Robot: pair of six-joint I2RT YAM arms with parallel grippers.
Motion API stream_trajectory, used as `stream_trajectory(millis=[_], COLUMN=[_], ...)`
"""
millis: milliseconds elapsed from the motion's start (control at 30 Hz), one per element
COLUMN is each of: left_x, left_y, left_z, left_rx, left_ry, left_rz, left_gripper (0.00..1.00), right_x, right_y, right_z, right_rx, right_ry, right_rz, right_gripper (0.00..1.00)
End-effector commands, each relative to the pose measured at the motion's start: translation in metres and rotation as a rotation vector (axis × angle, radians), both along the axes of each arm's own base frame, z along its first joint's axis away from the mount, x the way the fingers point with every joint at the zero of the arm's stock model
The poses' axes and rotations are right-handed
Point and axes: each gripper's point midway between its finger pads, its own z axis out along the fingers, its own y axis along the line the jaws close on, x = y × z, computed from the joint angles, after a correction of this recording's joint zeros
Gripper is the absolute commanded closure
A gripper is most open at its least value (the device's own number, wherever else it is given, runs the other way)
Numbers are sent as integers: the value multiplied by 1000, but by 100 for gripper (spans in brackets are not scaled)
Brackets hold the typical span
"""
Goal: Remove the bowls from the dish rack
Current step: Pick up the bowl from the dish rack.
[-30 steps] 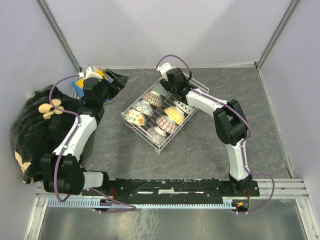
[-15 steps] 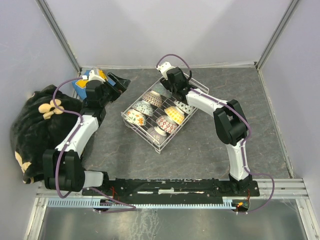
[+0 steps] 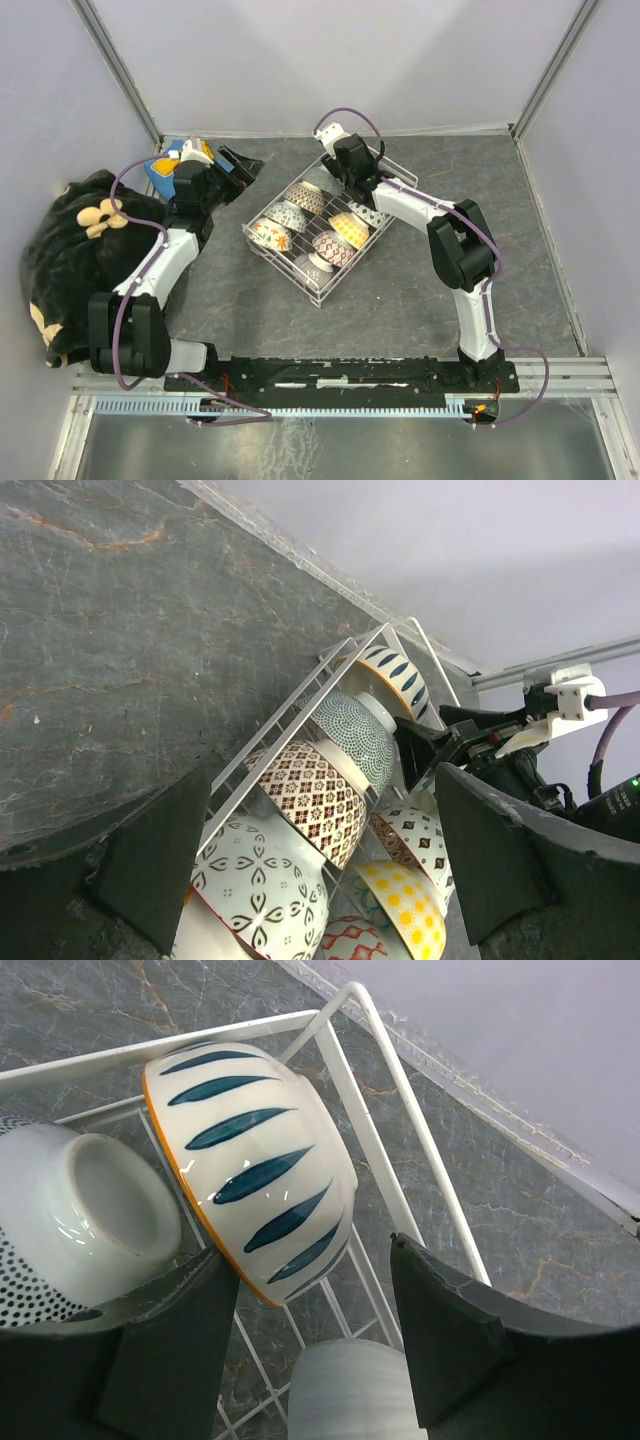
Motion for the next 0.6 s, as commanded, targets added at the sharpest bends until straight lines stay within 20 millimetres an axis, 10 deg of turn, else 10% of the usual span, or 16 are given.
stream_trajectory(millis=[0,567], left_x=[1,4], left_y=[-8,-10], left_z=[12,7], left_rx=[-22,-23], left_ry=[-51,-43], left_rz=[-36,-47], left_gripper=[1,1], right_x=[4,5], right_y=[-3,-5], right_z=[50,58], right_rx=[56,76], right_ry=[-116,-150], right_rz=[-26,-48], right_gripper=[31,37])
